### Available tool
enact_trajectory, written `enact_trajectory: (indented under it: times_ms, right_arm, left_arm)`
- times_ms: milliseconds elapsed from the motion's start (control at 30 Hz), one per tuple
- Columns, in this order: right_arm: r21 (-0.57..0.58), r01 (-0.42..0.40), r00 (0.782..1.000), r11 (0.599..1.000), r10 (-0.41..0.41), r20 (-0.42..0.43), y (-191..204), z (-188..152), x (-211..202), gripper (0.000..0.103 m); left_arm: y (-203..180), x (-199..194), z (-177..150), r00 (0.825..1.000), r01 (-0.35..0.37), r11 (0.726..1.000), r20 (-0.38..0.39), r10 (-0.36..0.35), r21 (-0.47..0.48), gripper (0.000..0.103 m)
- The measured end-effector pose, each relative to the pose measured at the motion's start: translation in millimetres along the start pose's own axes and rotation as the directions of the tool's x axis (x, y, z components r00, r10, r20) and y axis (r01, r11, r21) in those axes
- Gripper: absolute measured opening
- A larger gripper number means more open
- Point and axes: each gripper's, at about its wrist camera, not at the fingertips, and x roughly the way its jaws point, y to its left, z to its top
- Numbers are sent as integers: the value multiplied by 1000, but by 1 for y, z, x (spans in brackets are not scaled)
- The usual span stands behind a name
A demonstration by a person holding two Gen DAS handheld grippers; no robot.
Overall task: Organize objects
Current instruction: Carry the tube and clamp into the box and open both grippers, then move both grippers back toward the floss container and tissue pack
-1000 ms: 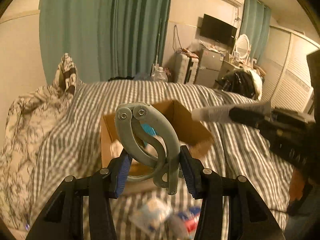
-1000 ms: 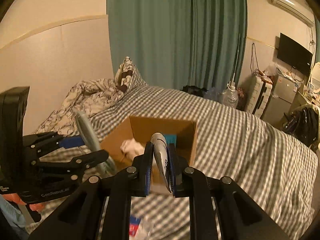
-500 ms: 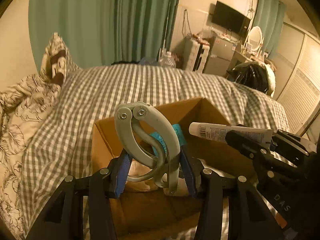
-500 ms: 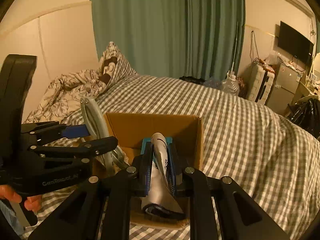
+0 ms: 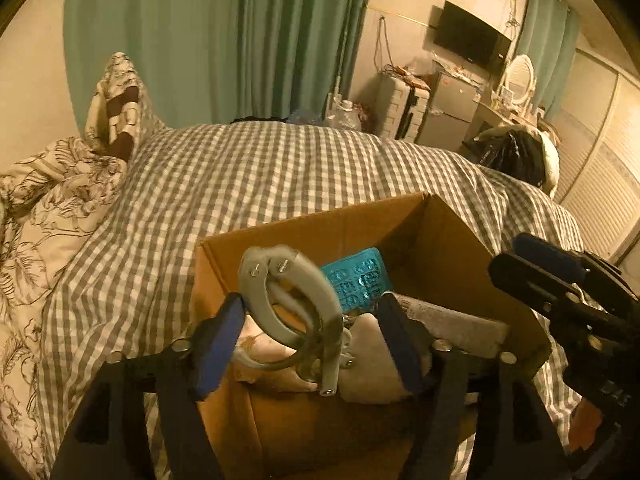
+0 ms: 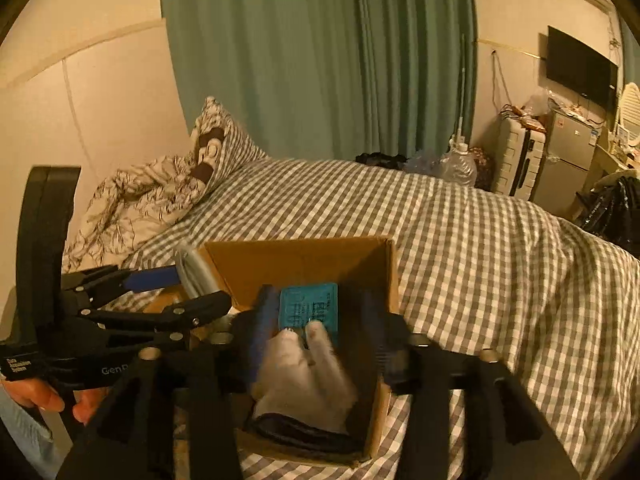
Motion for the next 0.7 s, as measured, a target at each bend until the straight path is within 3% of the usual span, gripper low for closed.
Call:
enact_trajectory:
  times_ms: [100, 167, 367, 700]
  right_arm:
    - [6, 13, 1000, 1000, -13, 18, 3, 2, -14, 55]
    - [9, 25, 999, 1000, -25, 34, 6, 3, -26, 64]
    - [10, 58, 996, 998, -59, 71, 15, 8, -61, 73]
    - [46, 73, 985, 996, -80, 151, 22, 8, -138, 88]
  left_arm:
    - [1, -12, 2, 1000, 3, 1000, 15, -3, -6, 75]
    - [0, -25, 2, 999, -3, 1000, 37, 3, -2, 81]
    - [-4, -63, 3, 994, -26, 999, 102, 22, 31, 92]
    - [-11, -125, -7, 981, -46, 998, 193, 35, 50, 100]
